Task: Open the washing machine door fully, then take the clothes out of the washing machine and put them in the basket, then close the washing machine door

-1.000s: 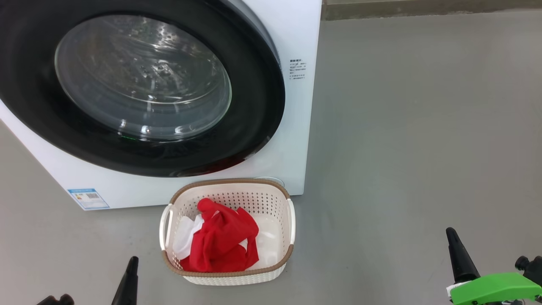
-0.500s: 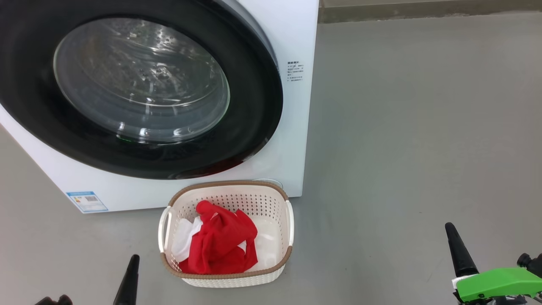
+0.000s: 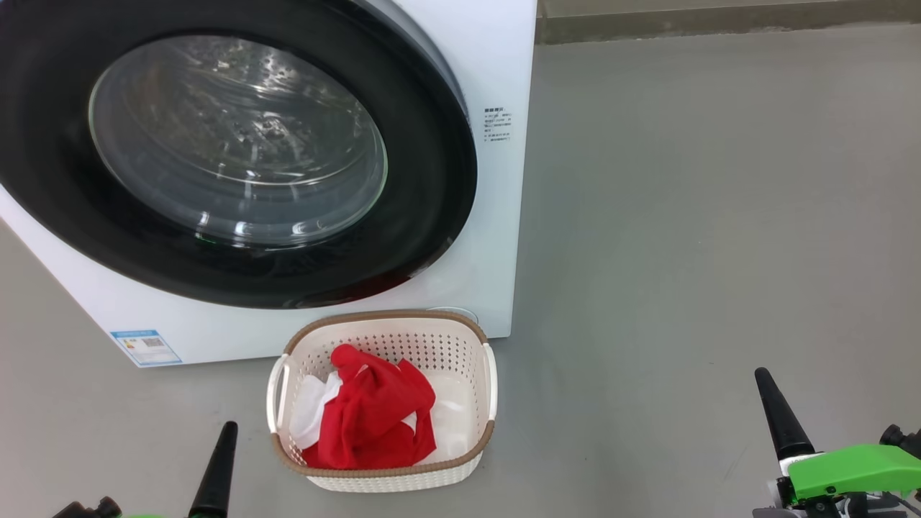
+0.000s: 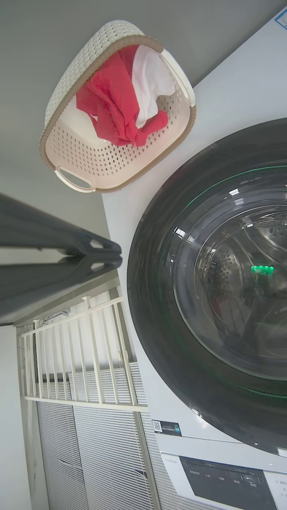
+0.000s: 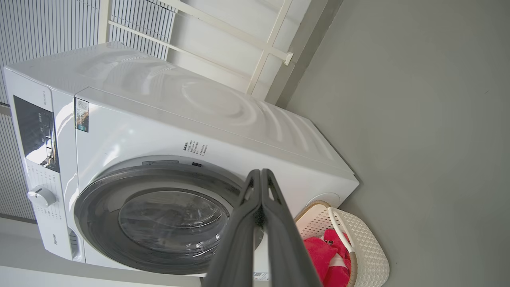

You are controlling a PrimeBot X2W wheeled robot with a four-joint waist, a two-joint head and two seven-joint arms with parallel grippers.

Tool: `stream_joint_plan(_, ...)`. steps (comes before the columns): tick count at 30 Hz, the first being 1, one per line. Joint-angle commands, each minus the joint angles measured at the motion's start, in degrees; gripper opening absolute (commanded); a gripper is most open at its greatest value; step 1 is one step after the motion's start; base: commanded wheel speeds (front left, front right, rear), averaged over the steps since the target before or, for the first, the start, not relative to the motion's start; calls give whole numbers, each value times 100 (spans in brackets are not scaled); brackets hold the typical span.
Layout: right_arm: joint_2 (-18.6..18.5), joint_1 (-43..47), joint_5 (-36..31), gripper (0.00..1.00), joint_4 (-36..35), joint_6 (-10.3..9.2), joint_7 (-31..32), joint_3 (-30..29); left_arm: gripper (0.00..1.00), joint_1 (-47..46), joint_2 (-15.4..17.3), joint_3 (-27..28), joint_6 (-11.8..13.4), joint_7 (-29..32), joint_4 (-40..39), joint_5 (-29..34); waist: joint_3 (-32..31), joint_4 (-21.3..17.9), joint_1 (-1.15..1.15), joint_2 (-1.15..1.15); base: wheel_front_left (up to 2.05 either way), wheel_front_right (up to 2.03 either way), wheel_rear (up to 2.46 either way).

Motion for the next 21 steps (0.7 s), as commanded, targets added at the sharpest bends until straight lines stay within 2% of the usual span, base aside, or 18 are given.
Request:
stream_joint_plan(1, -101, -331, 157, 0, -183, -4, 40, 58, 0, -280, 66, 178, -32, 58, -174, -149, -4, -3, 0, 0, 0, 0, 0)
stream_joint_plan(21, -131, -499, 1303, 0, -225, -5, 363, 50, 0, -401, 7, 296, -38, 373, -217, -1245, -58, -51, 0, 0, 0, 0, 0)
